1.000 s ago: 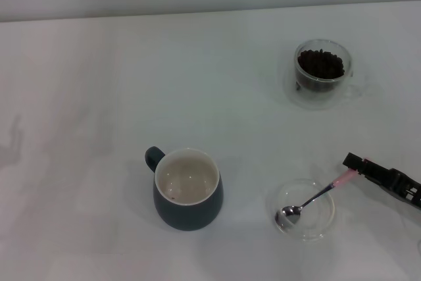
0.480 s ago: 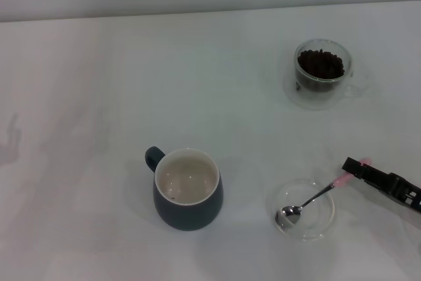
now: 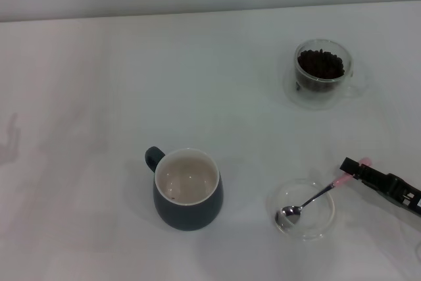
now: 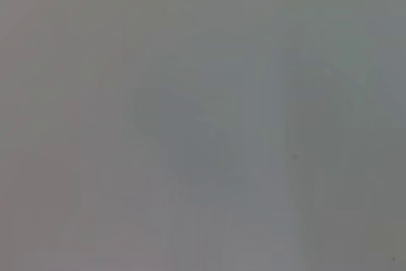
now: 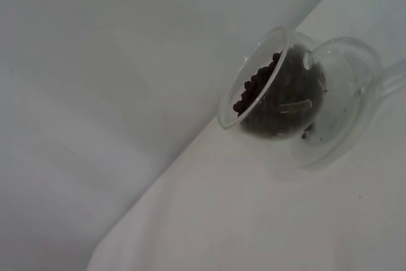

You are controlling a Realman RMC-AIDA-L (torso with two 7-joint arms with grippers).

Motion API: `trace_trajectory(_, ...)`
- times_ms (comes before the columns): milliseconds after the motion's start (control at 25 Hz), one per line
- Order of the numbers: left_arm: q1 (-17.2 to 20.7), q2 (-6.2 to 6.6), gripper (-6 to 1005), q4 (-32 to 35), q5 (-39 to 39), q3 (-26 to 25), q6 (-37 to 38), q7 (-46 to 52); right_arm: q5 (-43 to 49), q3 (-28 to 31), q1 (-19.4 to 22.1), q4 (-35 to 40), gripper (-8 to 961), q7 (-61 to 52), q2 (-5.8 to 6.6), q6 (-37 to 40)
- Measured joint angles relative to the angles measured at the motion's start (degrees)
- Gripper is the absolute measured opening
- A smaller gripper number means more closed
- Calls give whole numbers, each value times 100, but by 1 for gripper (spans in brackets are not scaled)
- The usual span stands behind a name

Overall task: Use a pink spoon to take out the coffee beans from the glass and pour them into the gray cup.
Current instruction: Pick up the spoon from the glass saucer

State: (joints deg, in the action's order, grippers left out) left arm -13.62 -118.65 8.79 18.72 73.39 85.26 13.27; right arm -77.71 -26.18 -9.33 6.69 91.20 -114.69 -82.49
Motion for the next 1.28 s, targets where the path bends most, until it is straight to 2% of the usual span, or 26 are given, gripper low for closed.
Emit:
trace_trajectory(360, -1, 0, 408, 0, 0, 0, -1, 0, 10, 7, 14, -10, 368, 0, 0, -52)
trace_trajectory(800, 0, 0, 408, 0, -18, 0, 0, 0, 20, 14, -5, -31, 264, 37, 0, -47)
trace_trajectory(920, 0, 0, 408, 0, -18, 0, 0, 0, -12, 18, -16, -57, 201, 55, 0, -45)
trace_trajectory(1280, 0, 0, 408, 0, -18, 0, 0, 0, -45, 27, -13, -71, 165, 61, 0, -118)
